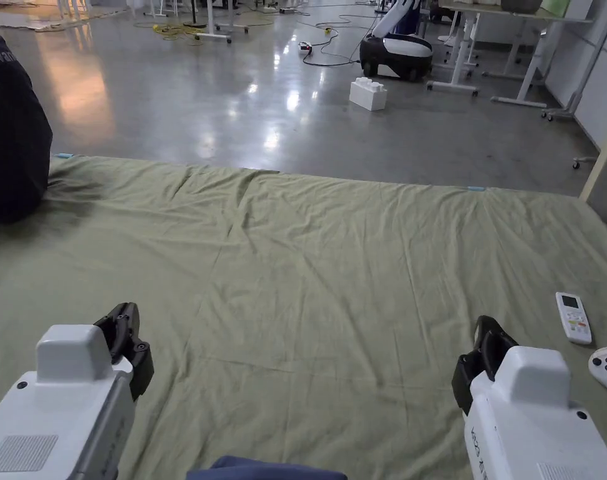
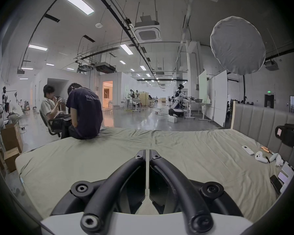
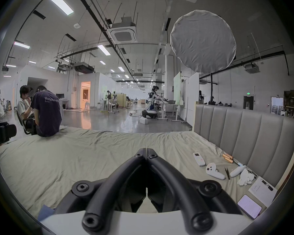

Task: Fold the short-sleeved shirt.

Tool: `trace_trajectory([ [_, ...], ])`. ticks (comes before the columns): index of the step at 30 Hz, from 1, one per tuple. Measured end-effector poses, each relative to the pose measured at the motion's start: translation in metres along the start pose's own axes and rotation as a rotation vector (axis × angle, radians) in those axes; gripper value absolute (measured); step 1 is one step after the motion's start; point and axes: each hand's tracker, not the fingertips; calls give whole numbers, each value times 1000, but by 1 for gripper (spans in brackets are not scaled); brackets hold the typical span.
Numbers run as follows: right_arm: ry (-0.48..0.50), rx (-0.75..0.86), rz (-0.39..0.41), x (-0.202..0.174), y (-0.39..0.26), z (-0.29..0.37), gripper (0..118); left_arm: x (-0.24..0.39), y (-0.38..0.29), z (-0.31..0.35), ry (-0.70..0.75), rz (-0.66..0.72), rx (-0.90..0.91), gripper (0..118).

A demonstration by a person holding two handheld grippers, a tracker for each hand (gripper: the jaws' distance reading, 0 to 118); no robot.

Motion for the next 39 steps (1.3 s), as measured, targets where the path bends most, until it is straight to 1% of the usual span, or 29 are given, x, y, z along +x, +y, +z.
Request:
trace_trajectory([
  [3,36,-36,7,-4,-5,10,1,-8,-3,3,-17,5,-35,3],
  [4,52,-91,-17,-7,-12,15,1,-11,-6,4,-25,-2,-45,3],
  [5,69,-83,13,-13,-15,22,1,-13,-9,5,-35,-9,-64,3],
  [6,99,-145,8,-21,-25,29,1,-15,-13,6,-42,-17,-86,3],
  [9,194,-246,20,-50,-54,48,1,-21,-27,10,-54,-27,-153,3],
  [10,219,-272,38,-64,-66,52,1,-23,-33,11,-57,-25,-176,3],
  [13,303,-344,28,-98,-90,59,1,-29,-49,14,-83,-2,-264,3],
  [15,353,-385,51,-120,-104,58,1,-32,-57,17,-94,17,-318,3],
  [17,378,-405,71,-138,-119,57,1,-35,-66,19,-121,36,-390,3],
  [18,376,-419,101,-145,-127,54,1,-38,-70,20,-138,50,-423,3],
  [20,373,-443,112,-153,-142,51,1,-42,-80,22,-162,79,-490,3],
  [21,354,-454,130,-156,-150,49,1,-45,-84,23,-178,98,-518,3],
  [22,331,-473,149,-157,-157,47,1,-48,-87,23,-207,128,-553,6],
  [24,304,-482,137,-155,-169,45,1,-54,-90,24,-254,188,-617,17],
  [26,277,-499,134,-149,-176,47,1,-60,-94,21,-310,248,-669,39],
  [27,269,-505,130,-146,-179,47,1,-64,-96,20,-352,278,-692,52],
  [28,268,-510,130,-144,-181,47,1,-67,-97,17,-388,307,-710,70],
  [29,267,-518,132,-143,-184,46,1,-71,-100,14,-433,343,-730,78],
  [30,270,-522,129,-139,-185,46,1,-75,-103,10,-479,380,-757,82],
  [34,281,-520,123,-138,-188,45,1,-85,-118,-12,-578,515,-845,83],
  [36,281,-522,114,-137,-188,44,1,-83,-126,-25,-587,532,-893,84],
  [39,286,-522,118,-138,-179,47,1,-76,-137,-37,-694,563,-959,84],
])
